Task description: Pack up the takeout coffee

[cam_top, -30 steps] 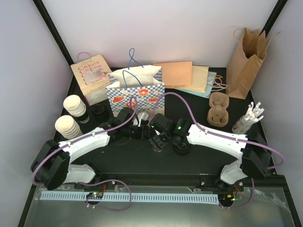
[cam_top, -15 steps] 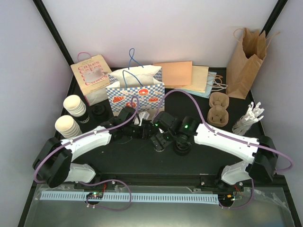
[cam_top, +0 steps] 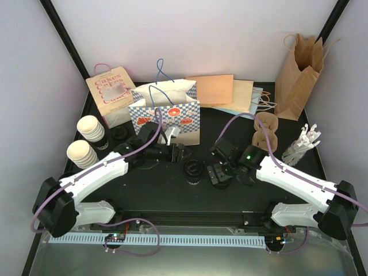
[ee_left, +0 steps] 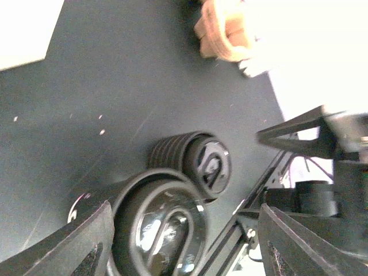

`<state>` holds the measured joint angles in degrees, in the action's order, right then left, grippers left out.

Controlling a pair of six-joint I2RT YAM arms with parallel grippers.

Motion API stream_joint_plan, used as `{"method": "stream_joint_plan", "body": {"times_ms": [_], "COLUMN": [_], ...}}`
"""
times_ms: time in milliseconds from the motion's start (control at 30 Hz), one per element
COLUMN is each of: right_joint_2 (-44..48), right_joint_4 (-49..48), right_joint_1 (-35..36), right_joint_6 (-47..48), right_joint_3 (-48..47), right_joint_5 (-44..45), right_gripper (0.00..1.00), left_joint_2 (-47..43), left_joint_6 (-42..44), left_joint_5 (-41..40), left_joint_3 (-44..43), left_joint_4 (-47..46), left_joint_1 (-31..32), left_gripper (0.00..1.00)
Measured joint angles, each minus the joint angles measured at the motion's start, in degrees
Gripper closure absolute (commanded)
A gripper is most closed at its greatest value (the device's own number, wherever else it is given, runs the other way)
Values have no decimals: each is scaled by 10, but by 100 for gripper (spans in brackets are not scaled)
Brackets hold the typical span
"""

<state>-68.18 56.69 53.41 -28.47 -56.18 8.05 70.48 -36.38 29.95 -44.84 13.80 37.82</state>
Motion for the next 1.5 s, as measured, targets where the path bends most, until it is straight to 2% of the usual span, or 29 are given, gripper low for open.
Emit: {"method": "stream_joint_plan", "body": {"times_ms": [133,500,900,1500], "right_joint_2": [-16,-105,-158,-132], "right_joint_4": [6,-13,-43,-4], "right_joint_1": [-4,-12,-31,-53], "right_joint_6": [-15,-38,-45,-79], "right_joint_3": [14,16,17,39], "right_joint_5": [2,24,35,86], "right_gripper": [0,0,0,0], "left_joint_2": [-33,-115,-127,-135], "left_joint_6": [7,19,26,33], "left_joint_5": [-15,-47,-54,-58], "left_joint_3": [-30,-35,-35,-25], "left_joint_4": [18,68,86,89], "left_joint_1": [0,-11,-15,-22], "left_gripper": [26,24,24,25]}}
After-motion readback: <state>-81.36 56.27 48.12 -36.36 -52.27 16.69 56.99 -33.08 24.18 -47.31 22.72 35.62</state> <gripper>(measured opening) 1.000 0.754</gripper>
